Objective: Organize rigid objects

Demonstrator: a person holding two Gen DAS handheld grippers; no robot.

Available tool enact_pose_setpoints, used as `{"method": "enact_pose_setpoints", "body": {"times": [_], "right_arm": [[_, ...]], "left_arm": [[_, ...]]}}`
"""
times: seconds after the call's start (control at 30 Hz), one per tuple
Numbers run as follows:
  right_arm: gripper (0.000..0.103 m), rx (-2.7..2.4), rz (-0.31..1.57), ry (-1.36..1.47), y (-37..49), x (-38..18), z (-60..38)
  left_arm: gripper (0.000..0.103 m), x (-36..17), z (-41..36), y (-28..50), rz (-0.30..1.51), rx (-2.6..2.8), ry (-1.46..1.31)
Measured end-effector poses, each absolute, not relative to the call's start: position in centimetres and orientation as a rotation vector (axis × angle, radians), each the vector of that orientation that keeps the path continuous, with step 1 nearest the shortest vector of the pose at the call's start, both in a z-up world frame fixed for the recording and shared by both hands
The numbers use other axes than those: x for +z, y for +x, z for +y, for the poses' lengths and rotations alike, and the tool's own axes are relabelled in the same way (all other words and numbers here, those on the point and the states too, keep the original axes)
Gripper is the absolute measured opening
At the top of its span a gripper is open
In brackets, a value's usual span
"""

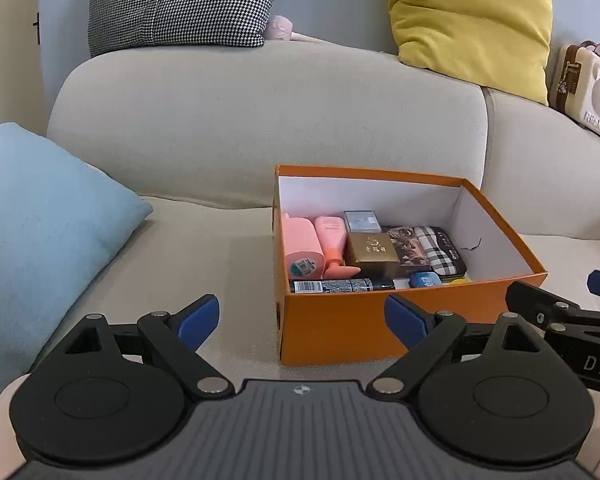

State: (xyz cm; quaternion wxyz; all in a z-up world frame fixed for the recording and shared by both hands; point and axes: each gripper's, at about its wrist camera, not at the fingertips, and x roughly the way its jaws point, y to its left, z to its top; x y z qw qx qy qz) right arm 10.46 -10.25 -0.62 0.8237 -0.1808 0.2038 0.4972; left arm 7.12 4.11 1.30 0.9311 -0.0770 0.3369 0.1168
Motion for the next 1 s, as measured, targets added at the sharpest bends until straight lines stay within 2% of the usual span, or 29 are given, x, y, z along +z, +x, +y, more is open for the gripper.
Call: {"method": "enact_pose_setpoints", "body": {"times": [1.0], "right_arm": [[0.101, 1.015, 0.494, -0.399, 11.6, -2.5, -9.6]], "left_arm": [[0.103, 0.5, 3.6, 7.8, 0.718, 0.198, -0.105]]}}
